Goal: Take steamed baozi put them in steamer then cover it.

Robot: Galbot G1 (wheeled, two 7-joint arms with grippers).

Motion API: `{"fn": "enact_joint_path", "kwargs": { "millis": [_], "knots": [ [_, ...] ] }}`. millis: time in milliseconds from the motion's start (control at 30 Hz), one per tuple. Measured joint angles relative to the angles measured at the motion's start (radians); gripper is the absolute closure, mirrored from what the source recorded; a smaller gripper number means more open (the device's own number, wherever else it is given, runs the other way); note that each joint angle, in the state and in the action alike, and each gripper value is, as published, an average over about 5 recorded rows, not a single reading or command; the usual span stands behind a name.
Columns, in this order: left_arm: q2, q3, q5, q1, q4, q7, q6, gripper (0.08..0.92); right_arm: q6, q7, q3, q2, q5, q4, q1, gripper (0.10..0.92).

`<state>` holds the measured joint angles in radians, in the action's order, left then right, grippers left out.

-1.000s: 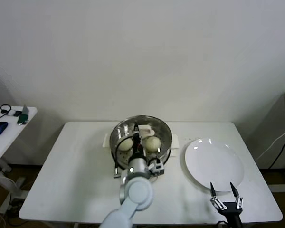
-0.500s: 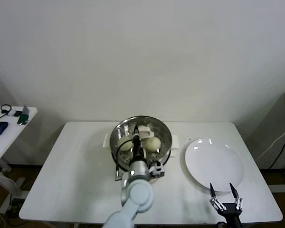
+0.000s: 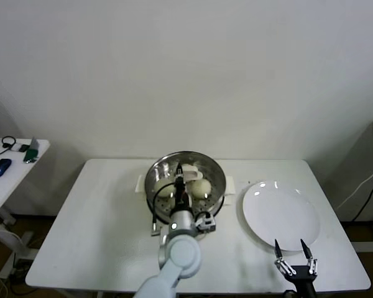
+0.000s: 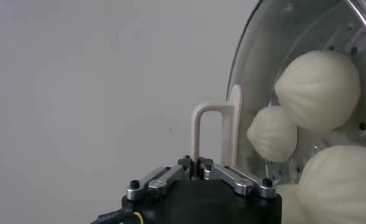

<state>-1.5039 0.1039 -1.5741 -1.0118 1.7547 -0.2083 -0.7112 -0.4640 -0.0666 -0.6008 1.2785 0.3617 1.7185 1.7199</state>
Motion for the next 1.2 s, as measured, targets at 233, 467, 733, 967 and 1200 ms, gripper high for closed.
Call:
{"fn": "enact_joint_path", "kwargs": {
  "millis": [233, 467, 733, 967, 1200],
  "knots": [
    [0.03, 0.021, 0.049, 0.003, 0.047, -0.03, -0.01, 0.601, 0.01, -0.009, 0.001, -0.001, 0.002, 0.0, -0.003, 0.203],
    [0.082, 0.041, 0.109, -0.009, 0.132, -0.066, -0.023, 0.402, 0.023, -0.017, 0.003, 0.001, 0.002, -0.001, -0.006, 0.203],
    [0.169, 0.024, 0.24, -0.038, 0.258, -0.05, -0.004, 0.197, 0.031, -0.006, 0.01, -0.002, 0.017, 0.003, -0.002, 0.203],
    [0.25, -0.076, 0.506, -0.103, 0.358, 0.071, 0.103, 0.177, 0.018, 0.022, 0.01, -0.003, 0.025, 0.025, 0.003, 0.203],
    [0.268, -0.285, 0.88, -0.213, 0.406, 0.211, 0.286, 0.177, 0.016, 0.039, 0.012, 0.004, 0.019, 0.043, -0.001, 0.202]
  ]
}}
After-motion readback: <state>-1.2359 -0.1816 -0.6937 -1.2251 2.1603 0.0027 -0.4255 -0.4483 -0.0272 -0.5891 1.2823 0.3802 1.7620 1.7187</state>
